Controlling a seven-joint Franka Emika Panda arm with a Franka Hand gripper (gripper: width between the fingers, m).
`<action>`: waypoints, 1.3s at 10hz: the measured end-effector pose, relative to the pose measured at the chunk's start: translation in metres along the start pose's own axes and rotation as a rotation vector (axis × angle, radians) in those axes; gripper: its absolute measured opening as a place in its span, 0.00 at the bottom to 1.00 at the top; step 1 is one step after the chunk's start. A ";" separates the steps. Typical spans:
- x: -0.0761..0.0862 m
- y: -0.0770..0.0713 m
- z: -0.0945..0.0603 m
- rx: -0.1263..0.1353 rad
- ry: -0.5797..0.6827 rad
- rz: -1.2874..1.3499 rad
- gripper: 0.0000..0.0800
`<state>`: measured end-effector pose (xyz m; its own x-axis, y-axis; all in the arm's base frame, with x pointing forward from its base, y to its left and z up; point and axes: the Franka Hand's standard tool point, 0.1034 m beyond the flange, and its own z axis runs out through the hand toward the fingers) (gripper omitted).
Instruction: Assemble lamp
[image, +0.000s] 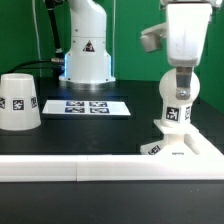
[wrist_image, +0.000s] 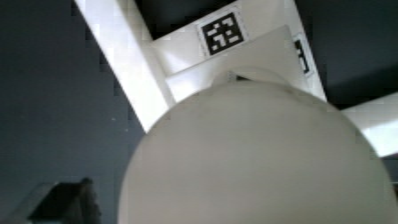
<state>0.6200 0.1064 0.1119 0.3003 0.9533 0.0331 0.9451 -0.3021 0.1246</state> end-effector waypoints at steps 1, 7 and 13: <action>0.000 0.000 0.000 -0.005 -0.004 -0.056 0.87; -0.007 0.003 0.001 -0.007 -0.017 -0.139 0.87; -0.014 0.003 0.001 -0.014 -0.011 0.107 0.72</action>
Offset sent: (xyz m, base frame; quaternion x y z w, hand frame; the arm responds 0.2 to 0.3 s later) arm 0.0000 -0.0007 -0.0003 0.0031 -0.0009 -0.0008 1.0000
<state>0.6189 0.0919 0.1112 0.4012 0.9153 0.0360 0.9055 -0.4023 0.1352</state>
